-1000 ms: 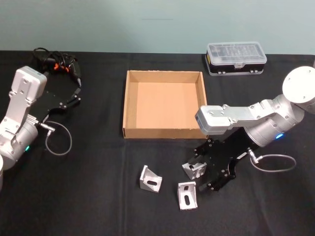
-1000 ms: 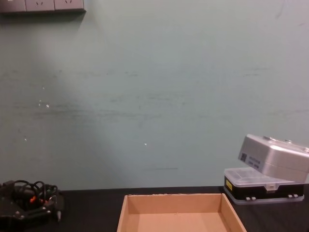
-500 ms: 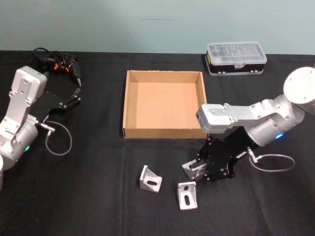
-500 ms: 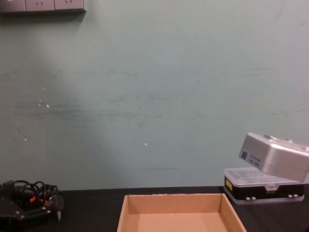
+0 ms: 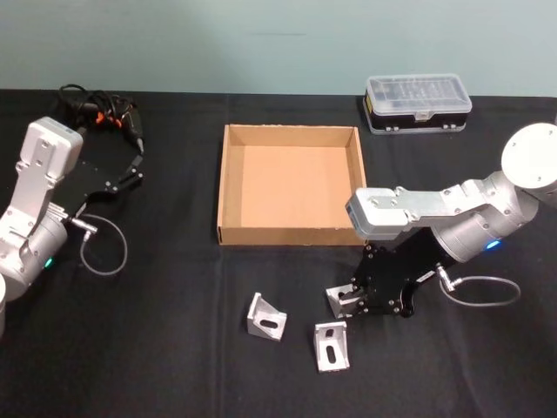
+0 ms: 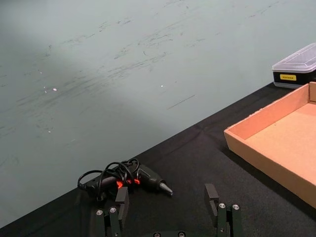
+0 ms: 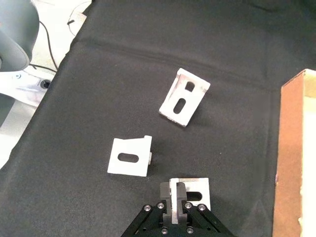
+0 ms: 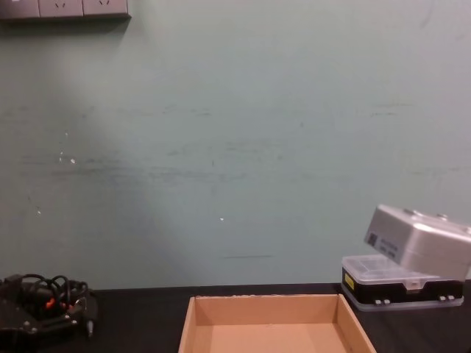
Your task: Use one hand to pick up the angle iron from the table and place it into the box.
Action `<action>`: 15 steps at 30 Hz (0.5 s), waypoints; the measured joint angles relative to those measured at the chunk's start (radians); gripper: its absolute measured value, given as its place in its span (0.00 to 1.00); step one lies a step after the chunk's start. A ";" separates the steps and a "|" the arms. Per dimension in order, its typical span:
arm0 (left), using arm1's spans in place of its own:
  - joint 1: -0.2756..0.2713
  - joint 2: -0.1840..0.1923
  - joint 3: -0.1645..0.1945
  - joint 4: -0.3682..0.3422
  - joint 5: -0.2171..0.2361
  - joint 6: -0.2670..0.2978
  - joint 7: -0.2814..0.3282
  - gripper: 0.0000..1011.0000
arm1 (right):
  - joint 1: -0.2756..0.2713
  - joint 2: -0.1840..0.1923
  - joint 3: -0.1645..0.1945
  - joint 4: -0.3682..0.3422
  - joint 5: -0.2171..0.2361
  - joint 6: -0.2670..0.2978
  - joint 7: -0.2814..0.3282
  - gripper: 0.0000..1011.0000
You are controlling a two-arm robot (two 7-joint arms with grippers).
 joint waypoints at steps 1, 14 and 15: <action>0.000 0.000 0.000 0.000 0.000 0.000 0.000 0.99 | -0.001 0.003 0.004 -0.008 0.002 0.000 -0.004 0.06; 0.000 0.000 0.000 0.000 0.000 0.000 0.000 0.99 | -0.070 0.061 0.165 -0.124 0.125 0.001 -0.173 0.06; 0.000 0.000 0.000 0.000 0.000 0.000 0.000 0.99 | -0.076 0.063 0.178 -0.128 0.133 0.001 -0.188 0.06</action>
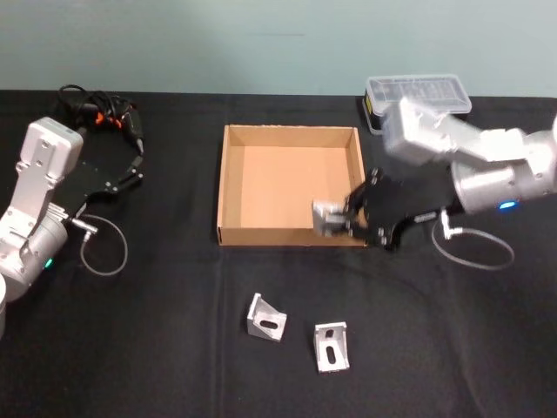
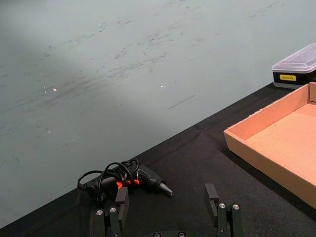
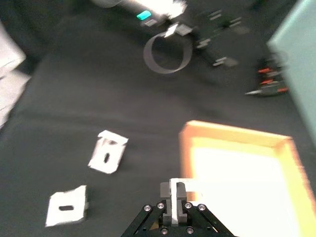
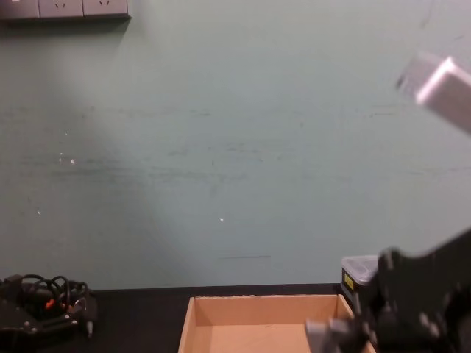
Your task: Use one hand to pick up the angle iron from the table and place it into the box.
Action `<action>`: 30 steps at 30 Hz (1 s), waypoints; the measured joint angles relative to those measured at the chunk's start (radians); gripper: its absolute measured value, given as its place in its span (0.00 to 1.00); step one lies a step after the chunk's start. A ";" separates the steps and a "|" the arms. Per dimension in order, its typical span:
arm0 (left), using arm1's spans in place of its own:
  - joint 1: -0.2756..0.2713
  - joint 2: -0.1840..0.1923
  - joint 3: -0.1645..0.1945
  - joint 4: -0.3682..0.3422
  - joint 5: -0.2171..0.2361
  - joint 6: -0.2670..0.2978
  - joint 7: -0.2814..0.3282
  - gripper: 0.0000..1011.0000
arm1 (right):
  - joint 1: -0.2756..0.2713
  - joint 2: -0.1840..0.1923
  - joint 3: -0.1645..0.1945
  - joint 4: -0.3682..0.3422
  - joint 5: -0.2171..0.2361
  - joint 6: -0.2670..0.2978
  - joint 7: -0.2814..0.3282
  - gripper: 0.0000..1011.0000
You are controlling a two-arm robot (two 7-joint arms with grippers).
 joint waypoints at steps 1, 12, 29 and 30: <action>0.000 0.000 0.000 0.000 0.000 0.000 0.000 0.99 | -0.012 0.001 0.026 -0.006 0.014 0.001 -0.031 0.06; 0.000 0.000 0.000 0.000 0.000 0.000 0.000 0.99 | -0.082 -0.067 0.165 0.044 0.052 0.062 -0.307 0.06; 0.000 0.000 0.000 0.000 0.000 0.000 0.000 0.99 | -0.037 -0.297 0.208 0.355 0.014 0.089 -0.460 0.06; 0.000 0.000 0.000 0.000 0.000 0.000 0.000 0.99 | -0.035 -0.303 0.206 0.366 0.011 0.089 -0.458 0.06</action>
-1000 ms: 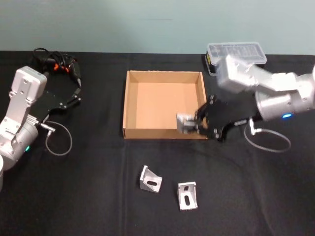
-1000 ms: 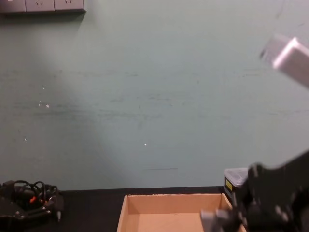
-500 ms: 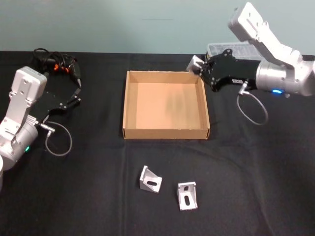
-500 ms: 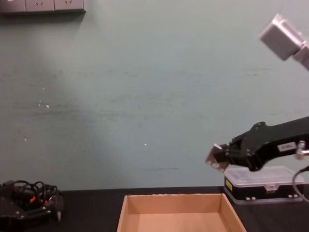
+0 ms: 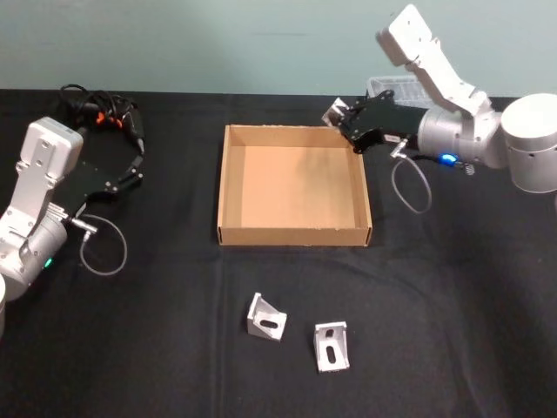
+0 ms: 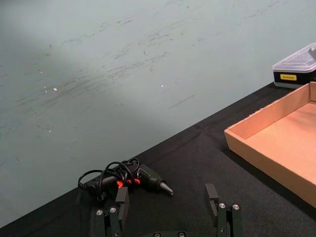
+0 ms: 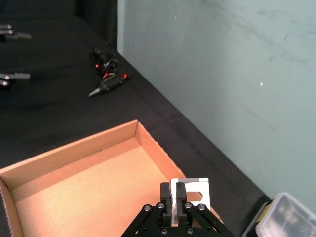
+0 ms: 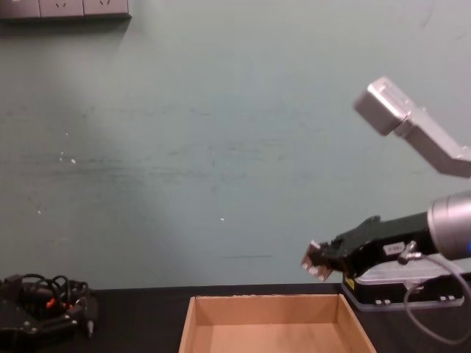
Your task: Use one hand to pick up the angle iron from the table and place it into the box.
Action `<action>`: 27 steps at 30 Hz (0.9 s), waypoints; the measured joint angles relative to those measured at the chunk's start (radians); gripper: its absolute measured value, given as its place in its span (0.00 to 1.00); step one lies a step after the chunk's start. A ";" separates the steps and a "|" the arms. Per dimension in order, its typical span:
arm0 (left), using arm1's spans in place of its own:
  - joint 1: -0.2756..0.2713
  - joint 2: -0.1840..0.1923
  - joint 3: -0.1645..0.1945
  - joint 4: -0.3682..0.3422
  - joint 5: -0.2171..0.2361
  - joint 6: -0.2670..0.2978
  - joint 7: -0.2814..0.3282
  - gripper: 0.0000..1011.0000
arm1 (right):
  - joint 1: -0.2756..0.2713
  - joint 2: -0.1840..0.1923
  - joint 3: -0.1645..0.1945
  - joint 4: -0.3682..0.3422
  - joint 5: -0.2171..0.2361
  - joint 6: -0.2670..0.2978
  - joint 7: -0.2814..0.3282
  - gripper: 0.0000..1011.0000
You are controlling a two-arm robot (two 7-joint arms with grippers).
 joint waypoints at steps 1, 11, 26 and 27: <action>0.000 0.000 0.000 0.000 0.000 0.000 0.000 0.99 | 0.005 -0.011 -0.003 0.021 -0.005 0.000 0.005 0.06; 0.000 0.000 0.000 0.000 0.000 0.000 0.000 0.99 | 0.018 -0.069 -0.007 0.128 -0.024 0.024 0.037 0.06; 0.000 0.000 0.000 0.000 0.000 0.000 0.000 0.99 | 0.028 -0.128 0.004 0.223 -0.056 0.029 0.064 0.07; 0.000 0.000 0.000 0.000 0.000 0.000 0.000 0.99 | 0.028 -0.128 0.004 0.223 -0.056 0.029 0.064 0.08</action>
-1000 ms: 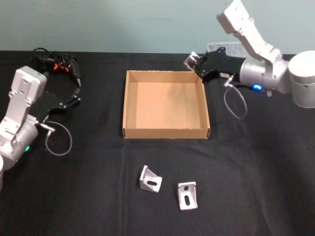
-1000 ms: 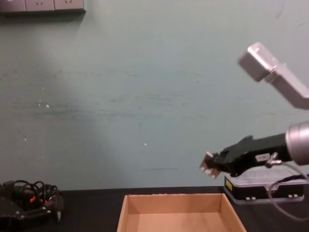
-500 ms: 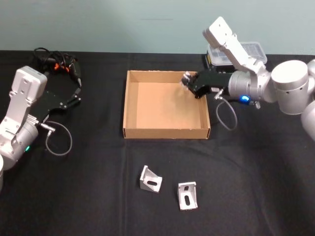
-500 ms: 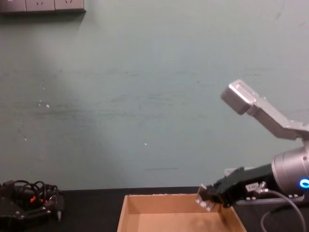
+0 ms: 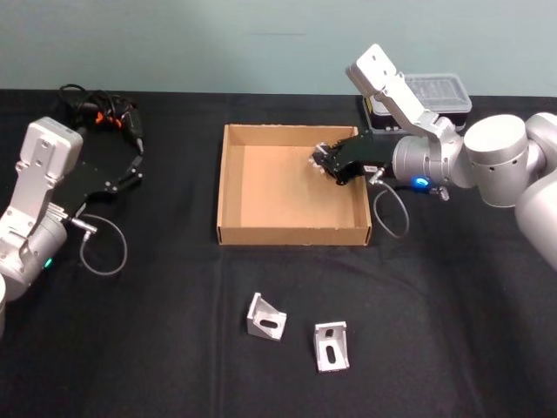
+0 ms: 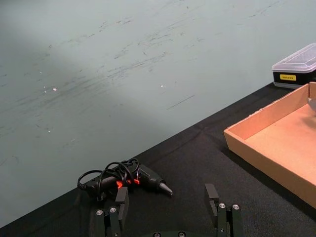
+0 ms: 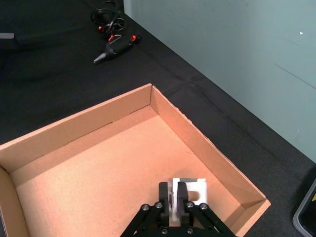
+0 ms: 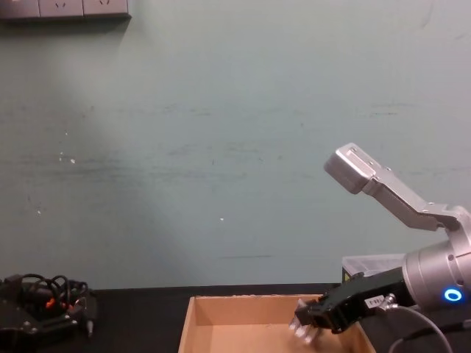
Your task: Use one hand to pick up the angle iron from the table and place it into the box.
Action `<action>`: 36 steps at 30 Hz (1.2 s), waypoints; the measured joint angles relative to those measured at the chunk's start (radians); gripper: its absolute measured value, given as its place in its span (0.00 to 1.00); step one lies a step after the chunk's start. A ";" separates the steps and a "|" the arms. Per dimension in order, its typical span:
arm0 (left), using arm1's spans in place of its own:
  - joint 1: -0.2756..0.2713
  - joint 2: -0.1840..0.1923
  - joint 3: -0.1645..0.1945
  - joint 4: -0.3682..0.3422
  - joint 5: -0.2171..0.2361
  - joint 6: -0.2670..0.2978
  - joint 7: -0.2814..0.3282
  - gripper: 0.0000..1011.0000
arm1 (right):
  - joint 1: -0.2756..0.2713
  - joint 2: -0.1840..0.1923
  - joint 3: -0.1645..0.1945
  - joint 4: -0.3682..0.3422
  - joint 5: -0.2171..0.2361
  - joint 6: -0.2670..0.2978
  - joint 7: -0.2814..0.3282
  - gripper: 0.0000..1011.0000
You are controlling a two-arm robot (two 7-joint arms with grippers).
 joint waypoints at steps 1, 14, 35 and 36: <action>0.000 0.000 0.000 0.000 0.000 0.000 0.000 0.99 | 0.002 -0.003 0.001 0.004 -0.005 -0.001 0.004 0.13; 0.000 0.000 0.000 0.000 0.000 0.000 0.000 0.99 | -0.012 0.005 0.010 -0.037 -0.042 0.004 0.029 0.51; 0.000 0.000 0.000 0.000 0.000 0.000 0.000 0.99 | -0.229 0.246 0.120 -0.541 0.050 0.048 0.068 0.99; 0.000 0.000 0.000 0.000 0.000 0.000 0.000 0.99 | -0.237 0.260 0.122 -0.560 0.057 0.049 0.075 0.99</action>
